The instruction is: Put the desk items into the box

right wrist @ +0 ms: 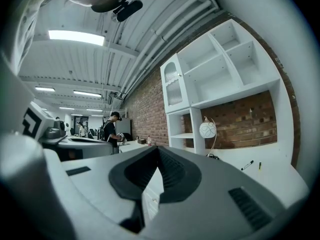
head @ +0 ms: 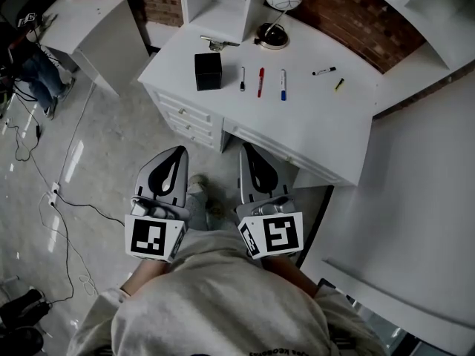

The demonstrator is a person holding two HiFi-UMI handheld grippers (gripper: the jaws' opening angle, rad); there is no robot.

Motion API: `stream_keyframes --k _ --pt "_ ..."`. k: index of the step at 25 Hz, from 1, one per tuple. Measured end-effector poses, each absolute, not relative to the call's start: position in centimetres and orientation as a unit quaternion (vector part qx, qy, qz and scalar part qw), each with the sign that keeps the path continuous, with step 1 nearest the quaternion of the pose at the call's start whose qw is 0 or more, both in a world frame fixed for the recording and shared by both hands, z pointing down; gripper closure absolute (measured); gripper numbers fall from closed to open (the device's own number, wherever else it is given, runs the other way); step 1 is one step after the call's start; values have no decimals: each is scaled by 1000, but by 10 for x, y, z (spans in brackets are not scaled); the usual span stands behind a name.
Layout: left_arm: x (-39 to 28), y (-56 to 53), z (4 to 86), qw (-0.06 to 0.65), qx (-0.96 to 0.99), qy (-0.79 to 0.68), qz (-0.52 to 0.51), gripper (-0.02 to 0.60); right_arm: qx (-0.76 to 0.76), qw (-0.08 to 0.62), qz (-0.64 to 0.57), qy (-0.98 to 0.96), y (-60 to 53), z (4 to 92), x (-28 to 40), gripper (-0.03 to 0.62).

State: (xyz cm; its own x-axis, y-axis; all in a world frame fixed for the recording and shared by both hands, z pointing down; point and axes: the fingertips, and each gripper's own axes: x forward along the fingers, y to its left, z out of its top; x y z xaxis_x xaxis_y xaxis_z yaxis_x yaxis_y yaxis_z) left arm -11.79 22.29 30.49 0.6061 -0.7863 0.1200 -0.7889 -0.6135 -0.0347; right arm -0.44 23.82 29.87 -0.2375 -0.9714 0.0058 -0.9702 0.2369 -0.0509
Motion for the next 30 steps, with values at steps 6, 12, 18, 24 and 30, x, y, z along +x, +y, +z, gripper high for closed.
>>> stream_keyframes --k 6,12,18,24,30 --pt "-109 217 312 12 901 -429 62 577 -624 9 -20 781 238 305 1 577" --pt "-92 193 312 14 910 -409 58 577 -635 0 -16 772 218 304 11 577" --pt "-76 142 315 17 918 -391 57 577 -641 -12 -15 768 169 307 17 577" --pt "-63 71 317 20 927 -371 56 577 -653 -25 -14 756 100 307 28 577" --pt "-45 11 322 37 940 -334 50 577 -669 -41 -24 742 38 313 37 577"
